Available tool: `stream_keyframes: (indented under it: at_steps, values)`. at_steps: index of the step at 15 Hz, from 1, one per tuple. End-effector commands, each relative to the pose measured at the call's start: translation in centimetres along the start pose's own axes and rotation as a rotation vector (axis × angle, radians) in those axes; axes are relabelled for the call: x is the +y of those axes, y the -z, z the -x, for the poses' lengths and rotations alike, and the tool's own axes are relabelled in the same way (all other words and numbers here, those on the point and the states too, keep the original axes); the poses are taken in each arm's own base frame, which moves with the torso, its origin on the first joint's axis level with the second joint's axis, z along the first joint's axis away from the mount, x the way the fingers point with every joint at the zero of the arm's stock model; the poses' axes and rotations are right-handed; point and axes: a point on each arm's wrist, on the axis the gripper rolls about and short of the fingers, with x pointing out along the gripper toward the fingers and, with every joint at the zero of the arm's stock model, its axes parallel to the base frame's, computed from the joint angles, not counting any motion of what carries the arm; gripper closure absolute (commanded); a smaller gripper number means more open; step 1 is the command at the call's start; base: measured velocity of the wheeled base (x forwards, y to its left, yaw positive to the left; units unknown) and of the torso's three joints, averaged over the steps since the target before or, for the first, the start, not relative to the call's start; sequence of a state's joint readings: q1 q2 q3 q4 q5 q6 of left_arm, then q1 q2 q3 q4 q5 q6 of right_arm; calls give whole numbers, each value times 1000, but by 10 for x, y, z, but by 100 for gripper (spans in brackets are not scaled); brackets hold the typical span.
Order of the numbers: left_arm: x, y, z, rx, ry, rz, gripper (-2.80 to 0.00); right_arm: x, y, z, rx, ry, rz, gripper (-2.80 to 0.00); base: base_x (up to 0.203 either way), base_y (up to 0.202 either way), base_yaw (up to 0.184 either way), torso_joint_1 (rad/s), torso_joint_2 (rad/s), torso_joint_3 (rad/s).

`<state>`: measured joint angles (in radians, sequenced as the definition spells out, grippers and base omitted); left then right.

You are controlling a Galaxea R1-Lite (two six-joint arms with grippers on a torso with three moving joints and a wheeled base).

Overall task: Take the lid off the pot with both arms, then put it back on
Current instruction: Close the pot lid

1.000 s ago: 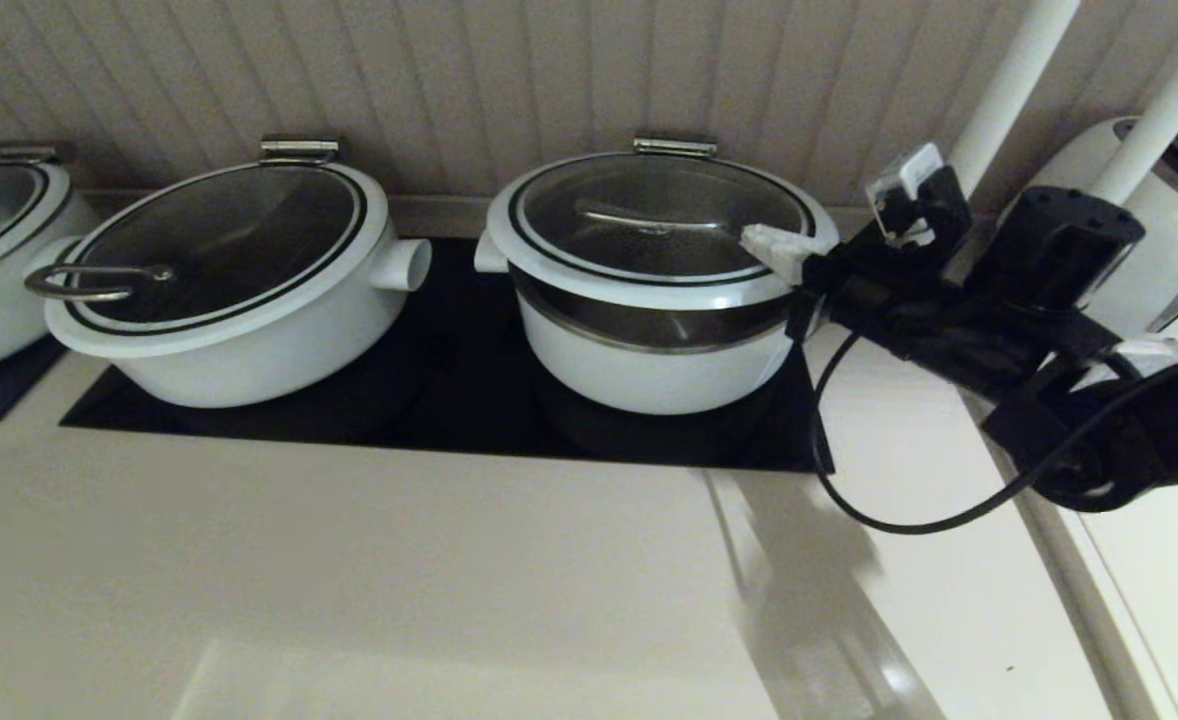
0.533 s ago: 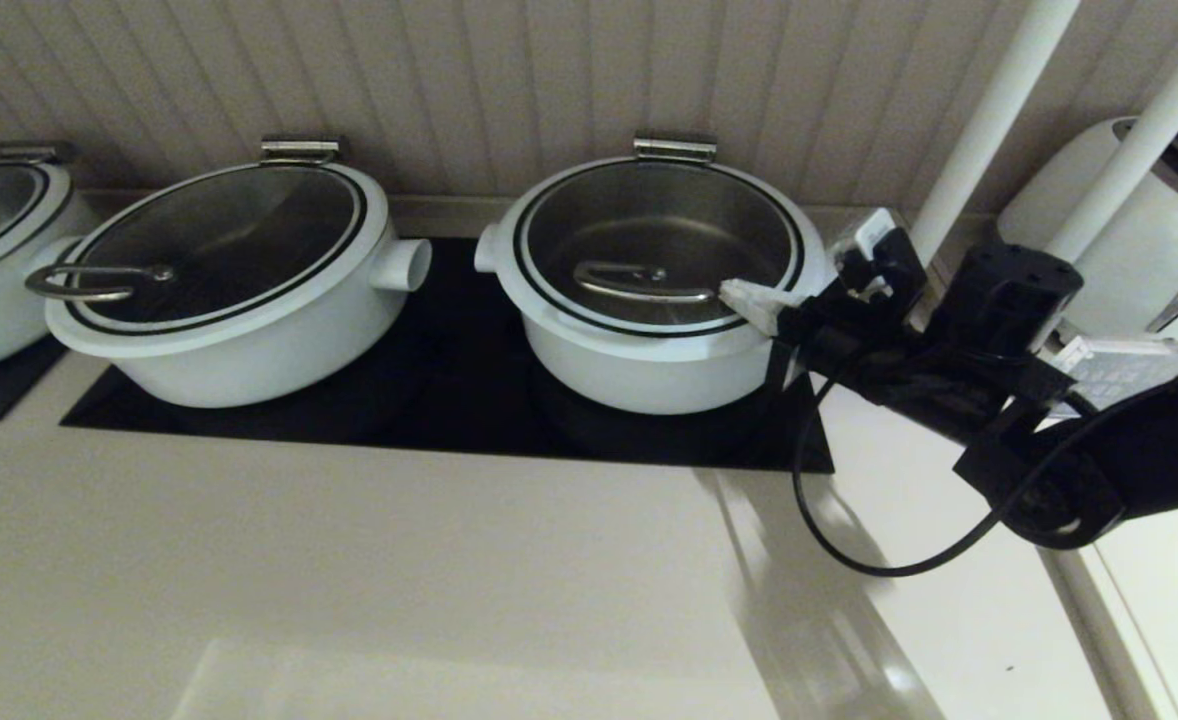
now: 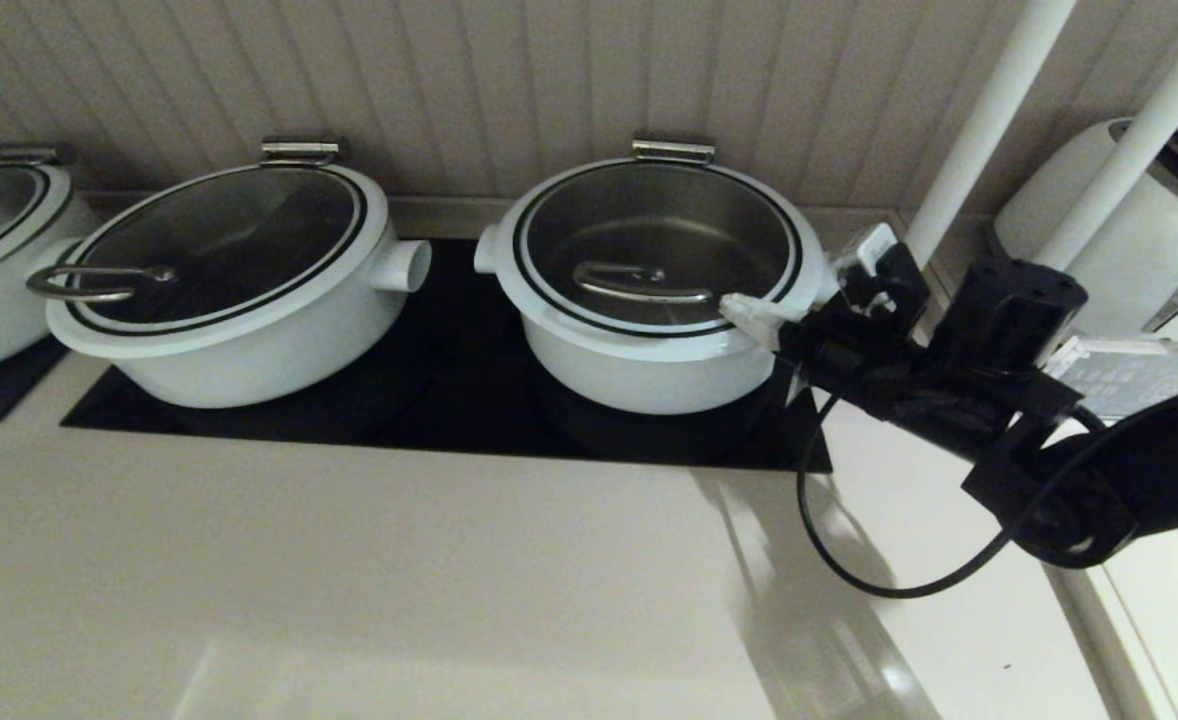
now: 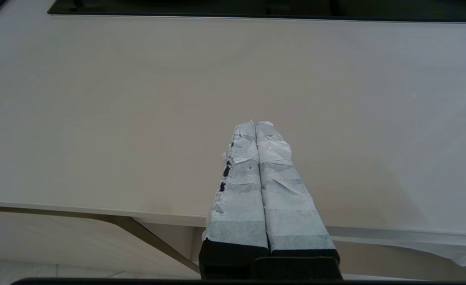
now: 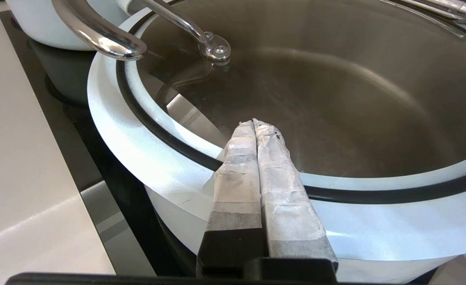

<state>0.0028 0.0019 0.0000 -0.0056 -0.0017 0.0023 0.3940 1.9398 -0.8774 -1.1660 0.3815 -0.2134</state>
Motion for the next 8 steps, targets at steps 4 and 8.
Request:
stream_keyframes:
  at_steps: [4,8]
  values:
    - [0,0,0,-1,0,-1,0,1,4,0,4,0,0,0,0,0,0,0,0,0]
    - [0,0,0,-1,0,-1,0,-3,-23,13,-52,45,27,0,0,0,0,0,0,0]
